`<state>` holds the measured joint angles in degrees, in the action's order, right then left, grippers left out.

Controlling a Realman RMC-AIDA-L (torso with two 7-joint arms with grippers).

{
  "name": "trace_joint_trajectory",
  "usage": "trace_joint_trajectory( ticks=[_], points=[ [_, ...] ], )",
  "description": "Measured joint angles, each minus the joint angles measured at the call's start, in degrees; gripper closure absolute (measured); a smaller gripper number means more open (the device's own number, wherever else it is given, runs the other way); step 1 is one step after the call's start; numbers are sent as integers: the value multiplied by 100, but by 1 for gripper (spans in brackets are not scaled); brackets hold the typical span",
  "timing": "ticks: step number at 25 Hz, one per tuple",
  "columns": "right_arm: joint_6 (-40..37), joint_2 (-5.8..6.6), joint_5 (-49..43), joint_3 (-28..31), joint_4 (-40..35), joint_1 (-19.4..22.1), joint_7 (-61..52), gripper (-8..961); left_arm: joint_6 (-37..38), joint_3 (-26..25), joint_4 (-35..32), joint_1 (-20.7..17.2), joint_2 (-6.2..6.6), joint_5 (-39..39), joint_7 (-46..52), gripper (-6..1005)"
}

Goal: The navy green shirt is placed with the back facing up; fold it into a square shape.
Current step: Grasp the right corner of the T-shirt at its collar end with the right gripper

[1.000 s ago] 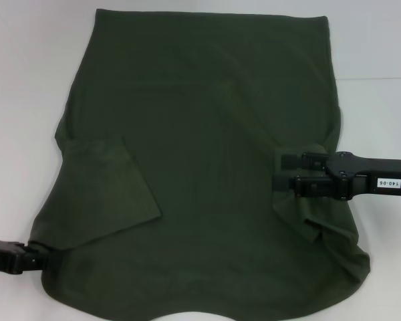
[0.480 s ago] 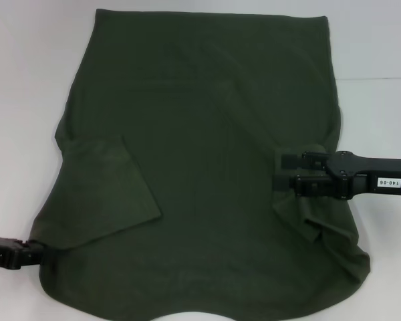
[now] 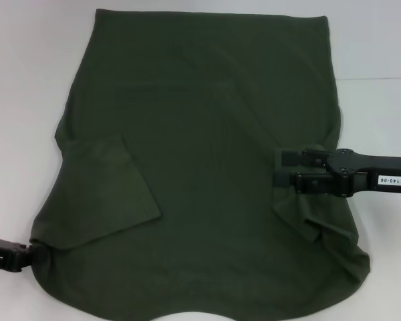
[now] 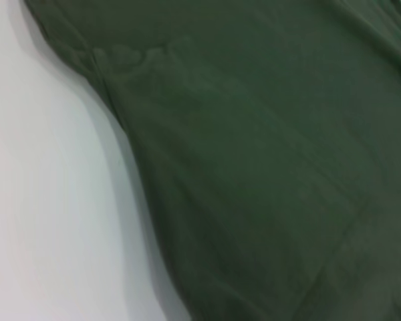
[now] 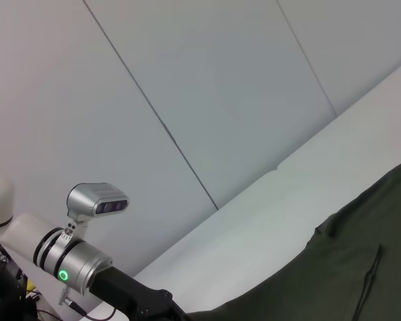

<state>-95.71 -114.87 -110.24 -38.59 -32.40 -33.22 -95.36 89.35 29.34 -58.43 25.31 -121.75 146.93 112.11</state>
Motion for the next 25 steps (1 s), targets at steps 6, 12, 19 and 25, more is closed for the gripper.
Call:
trace_joint_trajectory(
  ticks=[6, 12, 19, 25],
  points=[
    [0, 0, 3, 0, 12, 0, 0, 64, -4, 1, -2, 0, 2, 2, 3, 972],
    [0, 13, -26, -28, 22, 29, -83, 67, -31, -103, 6, -15, -5, -63, 133, 971],
    [-151, 215, -218, -104, -10, 413, -682, 70, -15, -584, 45, -72, -7, -195, 152, 972],
    [-336, 376, -264, -50, -26, 789, -889, 73, -56, -599, 60, -143, -50, -201, 124, 971]
  ],
)
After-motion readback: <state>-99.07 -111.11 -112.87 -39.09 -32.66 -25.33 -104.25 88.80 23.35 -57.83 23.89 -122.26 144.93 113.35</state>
